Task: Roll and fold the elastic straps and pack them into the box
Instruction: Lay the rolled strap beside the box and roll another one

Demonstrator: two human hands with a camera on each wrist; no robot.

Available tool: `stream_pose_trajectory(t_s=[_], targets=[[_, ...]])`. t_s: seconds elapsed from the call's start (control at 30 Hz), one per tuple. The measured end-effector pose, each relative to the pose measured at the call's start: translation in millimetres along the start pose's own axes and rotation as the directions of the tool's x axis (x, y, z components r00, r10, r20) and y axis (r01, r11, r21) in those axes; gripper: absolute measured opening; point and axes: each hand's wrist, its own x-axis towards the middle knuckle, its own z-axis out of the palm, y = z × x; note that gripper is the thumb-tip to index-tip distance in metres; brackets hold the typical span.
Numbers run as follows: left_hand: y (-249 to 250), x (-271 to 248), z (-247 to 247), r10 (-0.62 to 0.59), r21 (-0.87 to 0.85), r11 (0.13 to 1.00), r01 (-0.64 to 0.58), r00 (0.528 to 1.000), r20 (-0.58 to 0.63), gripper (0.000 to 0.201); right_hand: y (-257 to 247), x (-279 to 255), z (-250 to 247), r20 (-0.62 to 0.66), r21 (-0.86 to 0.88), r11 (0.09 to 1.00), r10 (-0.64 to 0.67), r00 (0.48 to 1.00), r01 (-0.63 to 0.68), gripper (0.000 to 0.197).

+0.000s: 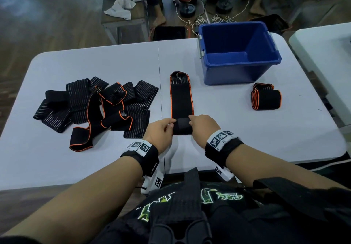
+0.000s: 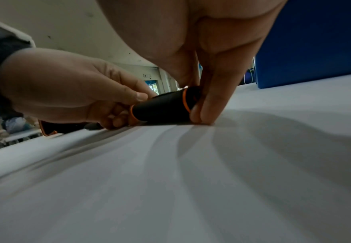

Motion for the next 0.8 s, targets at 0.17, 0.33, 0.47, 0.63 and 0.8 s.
stream_pose_trajectory(t_s=[0.17,0.33,0.47,0.63,0.8], targets=[[-9,-3,3,0.059,0.014,0.998,-0.060,0.995,0.080,0.050,10,-7,11,0.053,0.111,0.994,0.006,0.999,-0.012,0.058],[-1,7,1,-0.029,-0.005,1.000,0.030,0.994,0.105,0.032,18,-2,8,-0.024,0.334,0.942,0.055,0.998,-0.044,0.034],[5,12,0,-0.082,0.034,0.996,0.079,0.988,0.132,0.018,22,5,0,-0.016,0.450,0.888,0.111,0.994,-0.092,0.022],[10,16,3,-0.166,0.166,0.977,0.137,0.970,0.177,0.039,23,13,1,0.059,0.449,0.863,0.231,0.971,-0.233,0.050],[19,20,1,-0.223,0.286,0.946,0.154,0.948,0.227,0.048,24,24,6,0.111,0.393,0.861,0.303,0.946,-0.322,0.053]])
